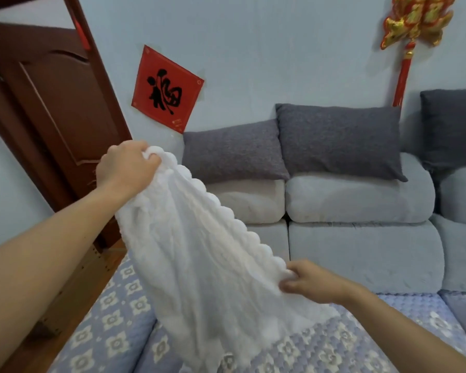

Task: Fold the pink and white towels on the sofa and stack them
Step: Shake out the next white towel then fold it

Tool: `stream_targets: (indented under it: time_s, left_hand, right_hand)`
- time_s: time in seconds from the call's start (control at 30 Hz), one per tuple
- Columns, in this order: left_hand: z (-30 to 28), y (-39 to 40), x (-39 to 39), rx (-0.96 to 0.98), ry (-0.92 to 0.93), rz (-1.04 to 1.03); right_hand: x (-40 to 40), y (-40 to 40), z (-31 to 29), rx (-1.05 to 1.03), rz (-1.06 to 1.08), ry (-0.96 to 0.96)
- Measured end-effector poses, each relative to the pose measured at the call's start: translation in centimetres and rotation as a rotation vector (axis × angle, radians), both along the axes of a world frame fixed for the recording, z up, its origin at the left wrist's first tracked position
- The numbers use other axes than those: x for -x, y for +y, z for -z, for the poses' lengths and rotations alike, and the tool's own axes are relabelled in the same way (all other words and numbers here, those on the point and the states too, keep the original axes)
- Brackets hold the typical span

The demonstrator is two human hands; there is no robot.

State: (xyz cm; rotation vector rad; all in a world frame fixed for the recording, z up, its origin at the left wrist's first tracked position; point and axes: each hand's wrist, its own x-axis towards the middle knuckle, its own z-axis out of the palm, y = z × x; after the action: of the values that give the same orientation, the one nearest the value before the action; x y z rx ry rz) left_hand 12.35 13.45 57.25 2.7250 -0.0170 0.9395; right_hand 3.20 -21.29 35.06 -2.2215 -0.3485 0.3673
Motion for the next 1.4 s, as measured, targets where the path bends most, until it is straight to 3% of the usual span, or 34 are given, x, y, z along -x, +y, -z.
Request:
stream_targets:
  time_s: [0.17, 0.4, 0.5, 0.6, 0.7, 0.77, 0.9, 1.0, 1.1, 1.2, 1.3, 1.4]
  left_hand:
    - [1.6, 2.4, -0.8, 0.291, 0.064, -0.143]
    - [6.4, 3.3, -0.3, 0.307, 0.184, -0.273]
    - [7.9, 3.3, -0.3, 0.256, 0.245, -0.29]
    - [8.3, 3.2, -0.4, 0.192, 0.282, -0.282]
    - [7.9, 3.4, -0.9, 0.197, 0.309, -0.272]
    - [7.7, 3.6, -1.4, 0.207, 0.333, -0.277]
    - [7.7, 4.0, -1.9, 0.179, 0.492, -0.136]
    - [8.4, 4.9, -1.0, 0.151, 0.838, -0.001]
    - [9.8, 6.1, -0.4, 0.351, 1.167, 0.072]
    - [11.1, 4.6, 0.7, 0.477, 1.172, 0.091]
    - [12.2, 2.6, 1.4, 0.252, 1.111, 0.074]
    - [13.1, 2.0, 0.8, 0.102, 0.896, 0.044]
  right_hand:
    - [0.1, -3.2, 1.1, -0.033, 0.127, 0.077]
    - [-0.2, -6.7, 5.7, 0.046, 0.348, 0.083]
    - [-0.3, -8.0, 6.4, -0.186, 0.613, 0.057]
    - [-0.2, -9.2, 4.6, -0.63, 0.801, 0.015]
    - [-0.1, -10.0, 0.6, -0.999, 0.815, -0.071]
    - [-0.2, -10.6, -1.6, -1.072, 0.759, -0.107]
    - [-0.4, -12.4, -3.4, -0.786, 0.826, -0.205]
    - [-0.1, -14.6, -3.1, -0.634, 0.907, -0.254]
    - [0.1, -16.5, -1.8, -0.509, 0.969, -0.215]
    - [0.3, -17.1, -0.2, -0.453, 1.065, -0.173]
    - [0.1, -16.5, 1.9, -0.378, 1.138, -0.107]
    - [-0.1, -14.6, 2.6, -0.138, 1.027, -0.08]
